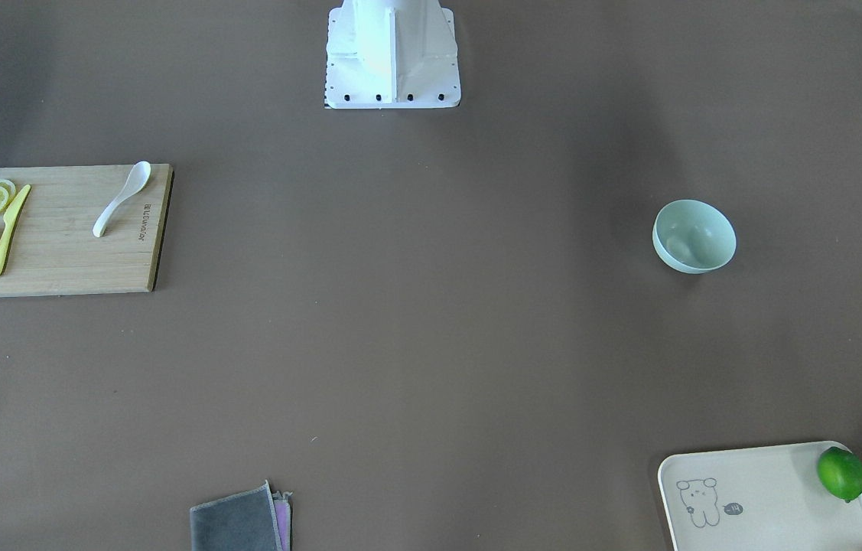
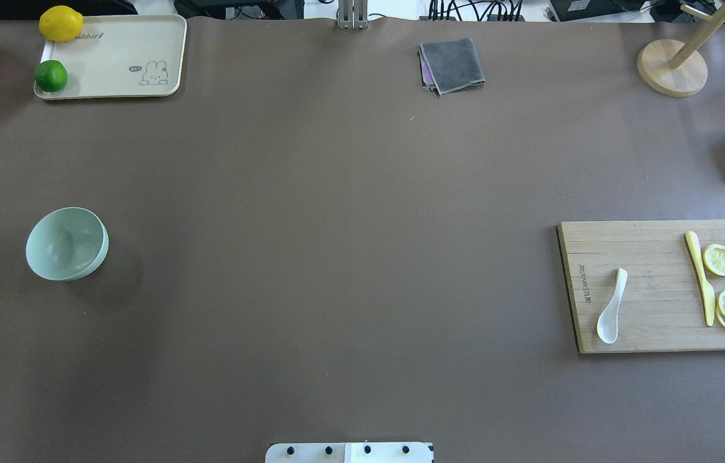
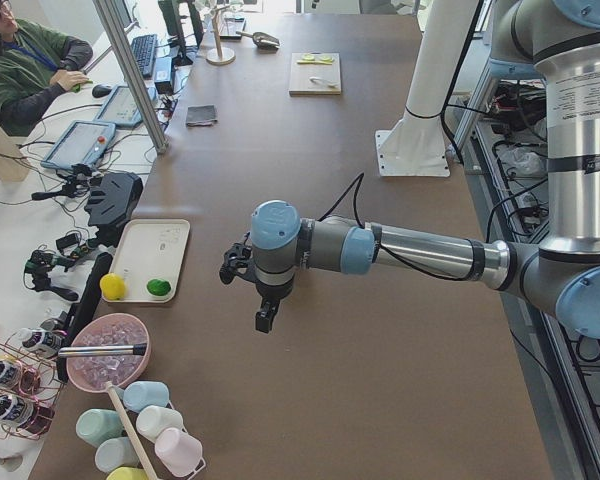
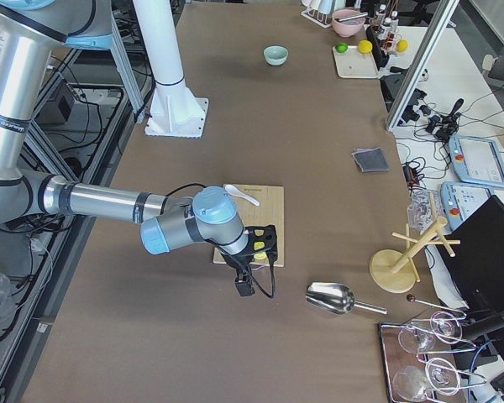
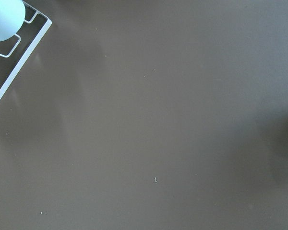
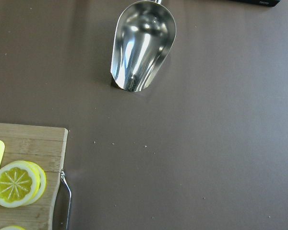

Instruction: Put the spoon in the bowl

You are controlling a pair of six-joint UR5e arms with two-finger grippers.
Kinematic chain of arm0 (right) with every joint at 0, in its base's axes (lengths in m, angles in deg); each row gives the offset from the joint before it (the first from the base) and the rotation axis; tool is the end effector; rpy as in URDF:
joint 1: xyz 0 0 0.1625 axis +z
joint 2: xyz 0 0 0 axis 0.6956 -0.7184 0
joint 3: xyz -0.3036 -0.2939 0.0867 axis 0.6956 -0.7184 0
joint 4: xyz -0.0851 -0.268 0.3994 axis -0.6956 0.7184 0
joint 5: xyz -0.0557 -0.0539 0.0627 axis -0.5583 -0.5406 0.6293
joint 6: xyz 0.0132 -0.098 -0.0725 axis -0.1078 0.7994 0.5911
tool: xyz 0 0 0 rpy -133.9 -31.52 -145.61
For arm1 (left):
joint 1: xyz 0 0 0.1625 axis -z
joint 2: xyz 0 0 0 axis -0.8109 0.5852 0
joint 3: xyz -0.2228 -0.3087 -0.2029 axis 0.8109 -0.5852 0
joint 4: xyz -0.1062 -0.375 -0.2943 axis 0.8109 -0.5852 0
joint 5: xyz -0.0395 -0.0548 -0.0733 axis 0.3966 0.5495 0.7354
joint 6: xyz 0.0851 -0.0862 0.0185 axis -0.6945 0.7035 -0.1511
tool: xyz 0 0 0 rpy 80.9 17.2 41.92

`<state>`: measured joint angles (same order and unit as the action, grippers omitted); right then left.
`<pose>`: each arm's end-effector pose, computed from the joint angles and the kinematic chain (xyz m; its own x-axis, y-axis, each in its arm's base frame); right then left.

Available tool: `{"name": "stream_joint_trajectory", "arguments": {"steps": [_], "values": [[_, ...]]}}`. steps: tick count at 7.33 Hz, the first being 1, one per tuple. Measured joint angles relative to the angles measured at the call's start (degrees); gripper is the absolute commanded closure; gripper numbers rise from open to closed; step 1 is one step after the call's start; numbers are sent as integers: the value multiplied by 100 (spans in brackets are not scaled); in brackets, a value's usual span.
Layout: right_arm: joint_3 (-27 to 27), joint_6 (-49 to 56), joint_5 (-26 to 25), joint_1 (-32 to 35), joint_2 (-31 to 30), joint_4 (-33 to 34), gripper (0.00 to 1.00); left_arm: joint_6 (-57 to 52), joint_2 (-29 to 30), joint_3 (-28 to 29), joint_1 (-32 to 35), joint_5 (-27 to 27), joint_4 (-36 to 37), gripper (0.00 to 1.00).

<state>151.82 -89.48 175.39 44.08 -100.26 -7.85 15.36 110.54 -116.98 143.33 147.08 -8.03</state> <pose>0.0474 -0.4360 0.6756 0.7956 -0.0582 0.6030 -0.1147 0.9629 0.2444 -0.0402 -0.5198 0.5915 0.7039 0.2665 -0.6584 -0.1286 0.9594 0.2509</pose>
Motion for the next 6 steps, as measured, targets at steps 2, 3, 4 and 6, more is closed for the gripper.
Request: {"name": "stream_joint_trajectory", "arguments": {"steps": [2,3,4,6], "values": [[26,-28,46,0,69,1,0,8,156,-122,5,16,-28,1],[63,-43,81,0,137,5,0,22,299,-164,5,34,-183,1],[86,-57,128,0,190,7,0,91,551,-17,2,45,-591,1],[92,-274,230,-33,322,44,0,429,959,353,-24,130,-1278,1]]}}
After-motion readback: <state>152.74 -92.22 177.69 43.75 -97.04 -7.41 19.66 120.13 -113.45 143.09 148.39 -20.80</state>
